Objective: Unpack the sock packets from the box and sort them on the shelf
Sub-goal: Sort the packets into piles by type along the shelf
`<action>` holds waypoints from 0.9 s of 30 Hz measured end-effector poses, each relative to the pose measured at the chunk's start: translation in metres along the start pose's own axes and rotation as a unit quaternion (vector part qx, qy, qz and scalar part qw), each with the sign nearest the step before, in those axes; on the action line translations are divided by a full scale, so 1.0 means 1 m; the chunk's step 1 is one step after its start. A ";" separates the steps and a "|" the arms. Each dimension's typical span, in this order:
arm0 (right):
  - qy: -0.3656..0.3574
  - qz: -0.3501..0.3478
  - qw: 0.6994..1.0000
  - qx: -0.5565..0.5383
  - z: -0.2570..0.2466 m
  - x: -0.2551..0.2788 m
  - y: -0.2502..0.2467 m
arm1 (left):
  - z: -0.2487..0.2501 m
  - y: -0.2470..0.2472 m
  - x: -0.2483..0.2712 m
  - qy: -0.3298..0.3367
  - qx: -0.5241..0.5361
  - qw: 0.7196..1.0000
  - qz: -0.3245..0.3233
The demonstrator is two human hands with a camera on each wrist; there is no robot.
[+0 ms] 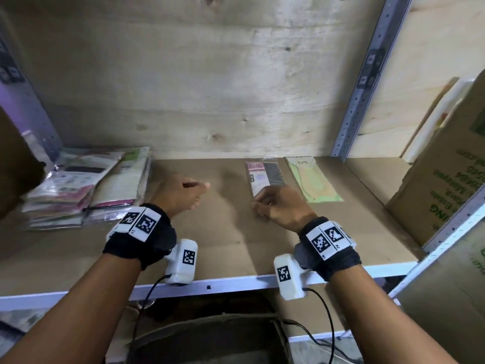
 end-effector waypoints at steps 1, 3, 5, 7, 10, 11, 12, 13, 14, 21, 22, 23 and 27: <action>0.006 -0.004 1.000 -0.027 -0.007 0.000 0.007 | -0.001 -0.012 0.002 0.003 -0.001 1.000 0.017; 0.013 -0.012 0.998 -0.054 -0.018 -0.003 0.018 | -0.003 -0.034 0.005 0.010 -0.004 0.998 0.065; 0.011 -0.028 0.998 -0.049 -0.033 -0.011 0.033 | -0.009 -0.057 0.007 0.017 0.005 0.994 0.104; 0.005 -0.049 0.998 -0.042 -0.048 -0.023 0.050 | -0.013 -0.076 0.008 0.022 0.002 0.992 0.127; 0.008 -0.071 0.997 -0.037 -0.067 -0.053 0.083 | -0.009 -0.108 0.000 0.017 0.020 0.987 0.161; 0.015 -0.078 0.996 -0.042 -0.072 -0.066 0.098 | -0.008 -0.121 -0.003 0.017 0.033 0.985 0.171; 0.022 -0.084 0.995 -0.046 -0.077 -0.077 0.110 | -0.006 -0.130 -0.006 0.019 0.043 0.983 0.177; 0.030 -0.093 0.994 -0.050 -0.081 -0.088 0.123 | -0.004 -0.138 -0.008 0.015 0.050 0.983 0.177; 0.040 -0.104 0.992 -0.058 -0.085 -0.100 0.139 | -0.007 -0.148 -0.011 0.010 0.050 0.983 0.176; 0.090 -0.118 0.988 -0.035 -0.092 -0.158 0.219 | -0.030 -0.189 -0.014 -0.032 0.037 0.977 0.206; 0.092 -0.121 0.988 -0.025 -0.092 -0.161 0.225 | -0.035 -0.192 -0.014 -0.036 0.036 0.977 0.208; 0.094 -0.122 0.988 -0.018 -0.091 -0.164 0.231 | -0.039 -0.194 -0.014 -0.042 0.035 0.976 0.209; 0.107 -0.108 0.988 -0.022 -0.084 -0.167 0.242 | -0.047 -0.201 -0.015 -0.054 0.027 0.977 0.206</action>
Point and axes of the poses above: each hand's wrist, its own x-axis away from the middle knuckle, its own y-axis out of the palm, z = x × y, the point moved 2 cm from there along -x, towards the middle knuckle, and after that the axes turned 7 degrees about -y, right-handed, at the moved point
